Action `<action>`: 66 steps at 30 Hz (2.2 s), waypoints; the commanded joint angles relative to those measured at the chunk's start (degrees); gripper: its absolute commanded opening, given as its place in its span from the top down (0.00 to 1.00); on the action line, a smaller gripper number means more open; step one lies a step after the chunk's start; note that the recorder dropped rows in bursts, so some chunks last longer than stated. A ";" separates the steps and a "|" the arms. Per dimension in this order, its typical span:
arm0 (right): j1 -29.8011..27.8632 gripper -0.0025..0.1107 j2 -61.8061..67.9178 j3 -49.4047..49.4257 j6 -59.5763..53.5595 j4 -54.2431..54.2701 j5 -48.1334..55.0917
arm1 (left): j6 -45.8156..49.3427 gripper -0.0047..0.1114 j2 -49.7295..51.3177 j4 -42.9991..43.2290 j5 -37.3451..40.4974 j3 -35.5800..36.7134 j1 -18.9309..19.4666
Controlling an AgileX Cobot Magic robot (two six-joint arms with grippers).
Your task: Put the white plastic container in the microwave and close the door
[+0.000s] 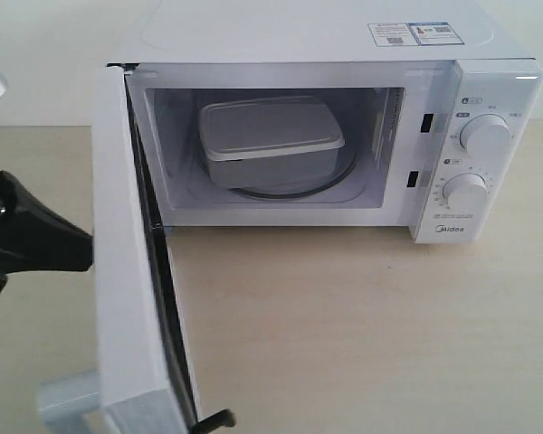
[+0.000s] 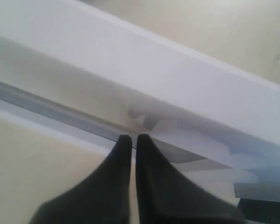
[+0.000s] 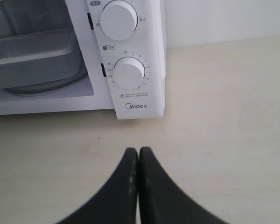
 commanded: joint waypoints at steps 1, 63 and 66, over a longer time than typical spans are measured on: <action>-0.17 0.98 -0.28 -0.02 -0.03 -0.33 -0.21 | 0.33 0.92 1.50 -3.87 -6.37 -0.86 -4.94; -0.17 0.98 -0.28 -0.02 1.18 -1.34 -30.76 | 1.00 0.92 2.49 -8.37 -1.20 -17.07 -10.38; -0.17 0.98 -0.28 -0.62 10.02 -1.24 -36.84 | -1.02 0.92 0.05 -8.26 -0.19 -17.07 -10.38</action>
